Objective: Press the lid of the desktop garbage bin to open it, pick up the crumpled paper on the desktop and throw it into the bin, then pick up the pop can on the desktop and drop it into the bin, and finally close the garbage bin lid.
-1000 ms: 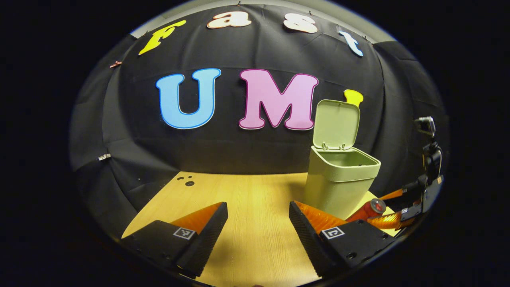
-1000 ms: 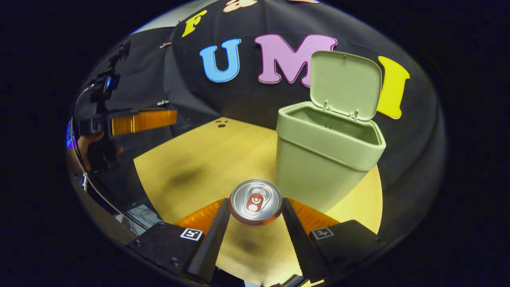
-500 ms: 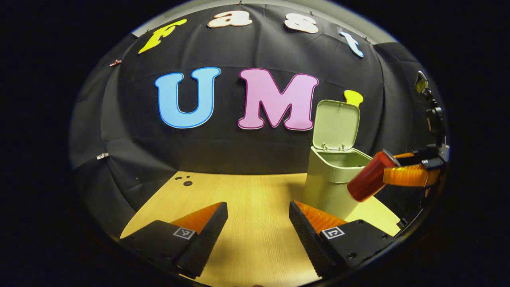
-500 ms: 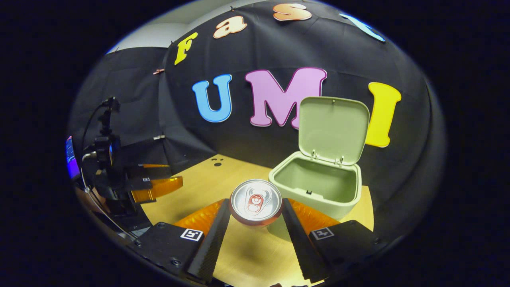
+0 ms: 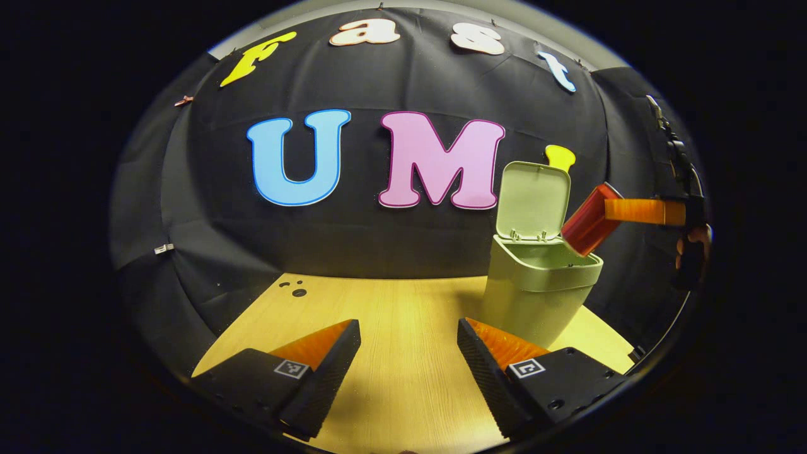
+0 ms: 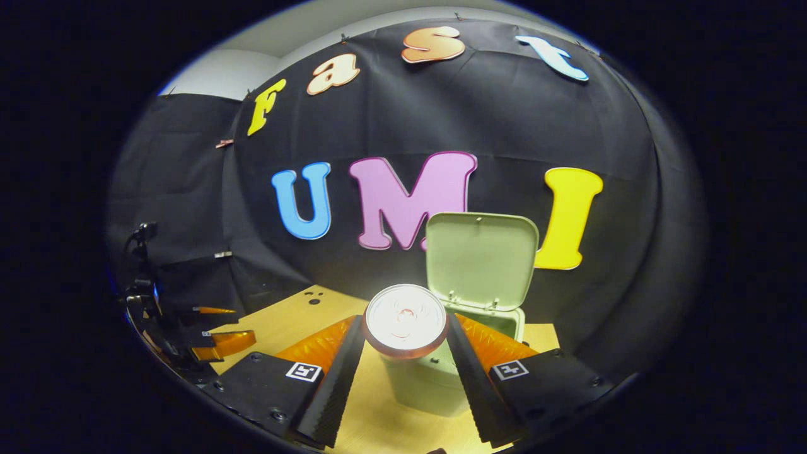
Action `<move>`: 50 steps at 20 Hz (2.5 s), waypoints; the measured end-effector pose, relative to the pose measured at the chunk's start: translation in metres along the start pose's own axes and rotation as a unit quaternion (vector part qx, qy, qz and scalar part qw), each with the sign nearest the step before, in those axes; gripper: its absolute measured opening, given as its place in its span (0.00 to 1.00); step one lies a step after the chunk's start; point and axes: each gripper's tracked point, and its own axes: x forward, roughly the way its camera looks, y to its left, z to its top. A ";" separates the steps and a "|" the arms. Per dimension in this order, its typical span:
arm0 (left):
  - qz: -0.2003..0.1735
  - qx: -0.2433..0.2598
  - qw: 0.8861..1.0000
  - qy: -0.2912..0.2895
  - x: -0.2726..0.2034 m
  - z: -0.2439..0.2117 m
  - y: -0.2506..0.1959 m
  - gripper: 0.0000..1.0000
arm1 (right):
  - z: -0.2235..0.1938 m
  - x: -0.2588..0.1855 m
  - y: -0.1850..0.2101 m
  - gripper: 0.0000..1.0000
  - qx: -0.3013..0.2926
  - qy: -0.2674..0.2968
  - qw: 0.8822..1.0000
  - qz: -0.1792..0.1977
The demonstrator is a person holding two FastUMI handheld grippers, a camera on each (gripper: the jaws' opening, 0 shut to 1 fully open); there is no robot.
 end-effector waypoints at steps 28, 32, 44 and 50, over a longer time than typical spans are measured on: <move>0.010 0.005 1.000 0.007 0.000 -0.005 0.007 0.99 | -0.100 0.048 -0.079 0.83 -0.023 0.118 0.988 -0.093; 0.014 0.005 1.000 0.007 -0.001 -0.006 0.011 0.99 | -0.102 0.051 -0.077 0.83 -0.023 0.120 0.988 -0.095; 0.017 0.001 1.000 0.008 0.003 -0.007 0.014 0.99 | -0.065 0.056 -0.073 0.82 -0.014 0.071 0.994 -0.088; 0.013 -0.002 1.000 0.012 0.003 -0.010 0.010 0.99 | 0.020 0.070 -0.089 0.98 -0.015 -0.059 0.991 -0.118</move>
